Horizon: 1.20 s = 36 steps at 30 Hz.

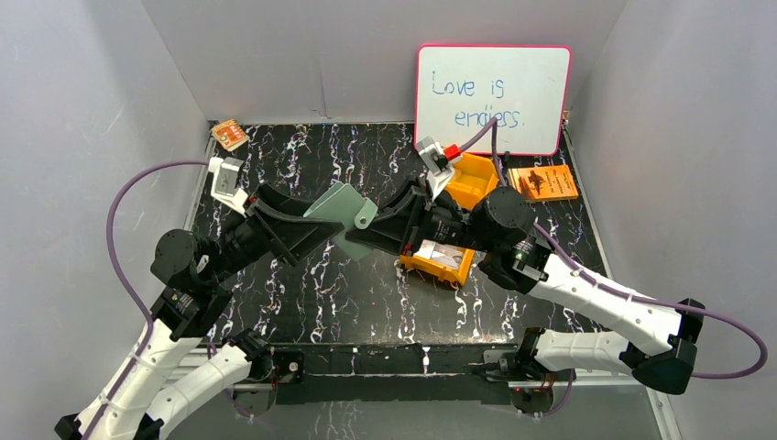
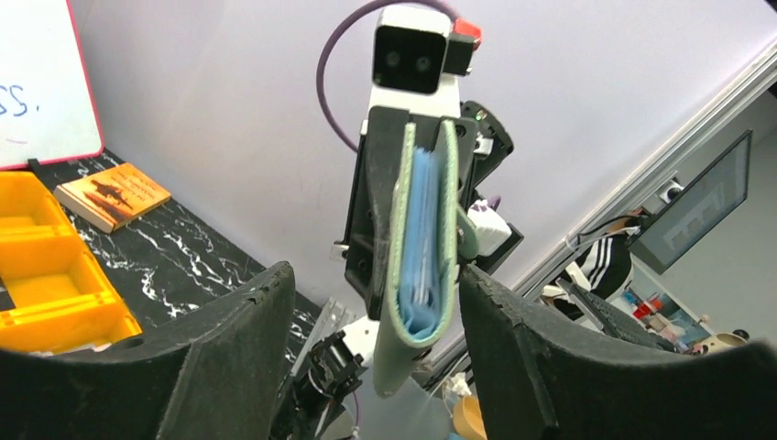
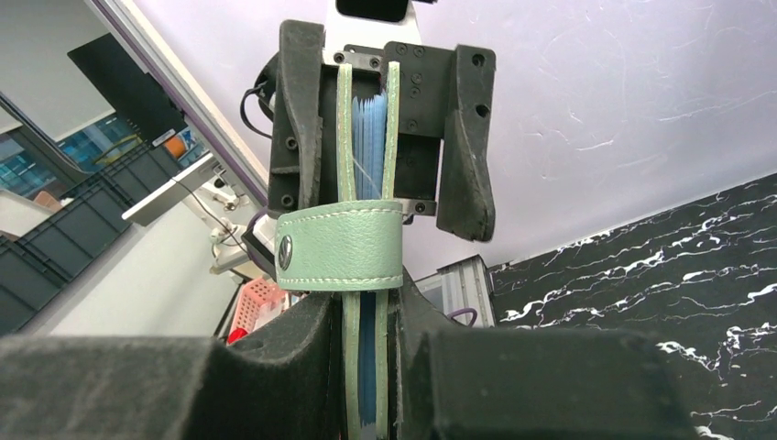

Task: Put the credit cards into the card holder
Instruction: Adjust the card holder, then close the card holder.

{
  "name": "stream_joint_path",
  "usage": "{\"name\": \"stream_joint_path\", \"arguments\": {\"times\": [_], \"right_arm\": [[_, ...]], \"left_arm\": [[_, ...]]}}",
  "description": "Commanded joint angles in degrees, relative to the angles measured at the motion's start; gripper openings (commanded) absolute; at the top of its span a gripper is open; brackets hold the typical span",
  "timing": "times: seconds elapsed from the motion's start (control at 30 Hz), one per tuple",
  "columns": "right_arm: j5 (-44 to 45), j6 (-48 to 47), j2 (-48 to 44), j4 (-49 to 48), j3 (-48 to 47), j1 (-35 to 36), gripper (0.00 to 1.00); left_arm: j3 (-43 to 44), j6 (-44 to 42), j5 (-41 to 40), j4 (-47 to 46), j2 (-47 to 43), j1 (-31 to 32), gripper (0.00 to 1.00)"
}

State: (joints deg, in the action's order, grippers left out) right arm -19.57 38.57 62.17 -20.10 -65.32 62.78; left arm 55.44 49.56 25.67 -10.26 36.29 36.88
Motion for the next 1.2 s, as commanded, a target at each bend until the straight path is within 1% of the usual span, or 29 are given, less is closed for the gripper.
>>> {"name": "stream_joint_path", "arguments": {"times": [0.0,0.07,0.17,0.23,0.27,0.3,0.37,0.4,0.43,0.5,0.57,0.63,0.73,0.77,0.93,1.07,1.17], "right_arm": [[1.1,0.6,-1.6,-5.3,0.2,0.0,0.00],[1.3,0.9,-1.7,-5.4,0.3,0.0,0.00],[1.4,1.0,-1.6,-5.5,0.3,0.0,0.00],[1.6,0.5,-1.6,-2.9,-0.6,0.0,0.00],[1.8,-0.5,-1.8,0.0,-1.5,0.0,0.02],[2.2,-2.1,-2.3,4.1,-2.6,0.0,0.16],[4.4,-6.0,-3.7,14.4,-5.4,0.0,0.42],[5.9,-8.1,-4.7,20.0,-6.6,0.0,0.49],[7.6,-10.0,-6.1,25.0,-7.5,0.0,0.53],[11.7,-13.5,-7.8,34.1,-9.3,0.0,0.58],[15.4,-16.8,-9.4,41.0,-11.7,0.0,0.61],[18.3,-18.9,-9.3,45.2,-13.9,0.0,0.61],[20.0,-20.7,-6.5,45.7,-16.9,0.0,0.61],[23.4,-21.1,-1.6,42.5,-19.7,0.0,0.59],[26.8,-21.5,3.5,36.6,-21.4,0.0,0.59],[26.3,-21.5,8.1,37.9,-25.2,0.0,0.59],[28.3,-20.7,10.1,39.3,-27.2,0.0,0.58]], "left_arm": [[0.5,1.2,-1.3,-6.0,0.1,0.1,0.59],[1.1,1.2,-0.1,-6.1,1.2,0.1,0.48],[1.0,1.8,1.8,-7.0,2.1,0.1,0.25],[1.3,1.9,2.3,-6.8,2.3,0.1,0.09],[1.7,1.8,2.2,-5.8,2.3,0.1,0.02],[2.3,1.5,1.6,-4.2,2.3,0.1,0.00],[4.6,0.2,-1.0,1.3,2.2,0.1,0.00],[5.9,-0.4,-3.4,5.8,2.2,0.1,0.00],[7.6,-1.2,-5.4,9.8,2.5,0.1,0.00],[11.8,-2.6,-9.3,18.6,3.8,0.1,0.00],[16.7,-3.2,-14.0,27.8,6.4,0.1,0.00],[21.0,-3.0,-18.3,35.5,9.2,0.1,0.00],[25.3,-2.0,-21.6,41.9,12.9,0.1,0.00],[27.6,-0.5,-23.4,45.5,15.6,0.1,0.00],[28.9,0.0,-24.8,47.9,17.3,0.1,0.00],[30.2,-0.9,-24.6,49.5,18.5,0.1,0.00],[30.9,-1.8,-24.4,50.2,19.1,0.1,0.00]]}}
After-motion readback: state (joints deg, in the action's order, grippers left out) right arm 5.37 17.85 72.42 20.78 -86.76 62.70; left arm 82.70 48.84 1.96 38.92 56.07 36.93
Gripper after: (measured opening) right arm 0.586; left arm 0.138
